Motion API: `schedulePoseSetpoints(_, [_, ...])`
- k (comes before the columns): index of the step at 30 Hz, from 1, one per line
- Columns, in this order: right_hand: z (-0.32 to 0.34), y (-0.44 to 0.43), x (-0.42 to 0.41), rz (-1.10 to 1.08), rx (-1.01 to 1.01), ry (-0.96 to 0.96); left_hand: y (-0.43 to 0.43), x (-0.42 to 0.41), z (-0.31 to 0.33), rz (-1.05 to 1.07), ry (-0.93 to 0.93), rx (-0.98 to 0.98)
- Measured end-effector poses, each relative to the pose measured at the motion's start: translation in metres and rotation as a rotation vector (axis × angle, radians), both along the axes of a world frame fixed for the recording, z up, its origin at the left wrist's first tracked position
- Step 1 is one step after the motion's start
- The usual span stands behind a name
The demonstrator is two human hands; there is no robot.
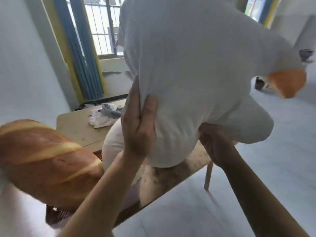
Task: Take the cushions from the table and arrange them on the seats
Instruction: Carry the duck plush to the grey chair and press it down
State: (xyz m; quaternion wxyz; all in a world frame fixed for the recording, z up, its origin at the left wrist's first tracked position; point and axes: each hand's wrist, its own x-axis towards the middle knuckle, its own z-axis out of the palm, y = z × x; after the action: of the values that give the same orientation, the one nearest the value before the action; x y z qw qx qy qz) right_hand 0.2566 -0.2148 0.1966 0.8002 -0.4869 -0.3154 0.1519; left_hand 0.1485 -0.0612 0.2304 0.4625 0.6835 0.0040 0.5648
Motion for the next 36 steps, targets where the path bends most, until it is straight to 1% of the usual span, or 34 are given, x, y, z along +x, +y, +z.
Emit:
schedulePoseSetpoints(3, [-0.01,-0.082,0.003,-0.183,0.038,0.031,-0.072,0.037,0.001,-0.15,-0.028,0.064])
schedulePoseSetpoints(5, [-0.019,-0.134,0.0,-0.301,0.041,0.057,-0.12,0.059,-0.008,-0.265,-0.001,0.085])
schedulePoseSetpoints(11, [-0.063,-0.276,-0.02,-0.57,0.151,0.215,-0.266,0.098,-0.044,-0.531,0.205,0.137])
schedulePoseSetpoints(14, [-0.091,-0.338,-0.021,-0.665,0.139,0.273,-0.33,0.117,-0.069,-0.64,0.324,0.134])
schedulePoseSetpoints(17, [-0.113,-0.403,-0.009,-0.745,0.122,0.34,-0.392,0.141,-0.089,-0.698,0.423,0.093])
schedulePoseSetpoints(20, [-0.121,-0.466,0.007,-0.828,0.058,0.366,-0.451,0.172,-0.105,-0.777,0.499,0.068])
schedulePoseSetpoints(23, [-0.123,-0.522,0.02,-0.885,-0.018,0.333,-0.503,0.202,-0.12,-0.858,0.582,0.037])
schedulePoseSetpoints(26, [-0.13,-0.568,0.038,-0.941,-0.103,0.307,-0.54,0.231,-0.134,-0.919,0.658,0.048])
schedulePoseSetpoints(31, [-0.151,-0.626,0.094,-1.025,-0.262,0.338,-0.596,0.299,-0.15,-1.088,0.882,-0.04])
schedulePoseSetpoints(33, [-0.16,-0.642,0.122,-1.045,-0.322,0.339,-0.619,0.333,-0.163,-1.113,0.902,-0.088])
schedulePoseSetpoints(36, [-0.168,-0.675,0.174,-1.075,-0.388,0.339,-0.661,0.393,-0.179,-1.081,0.934,-0.138])
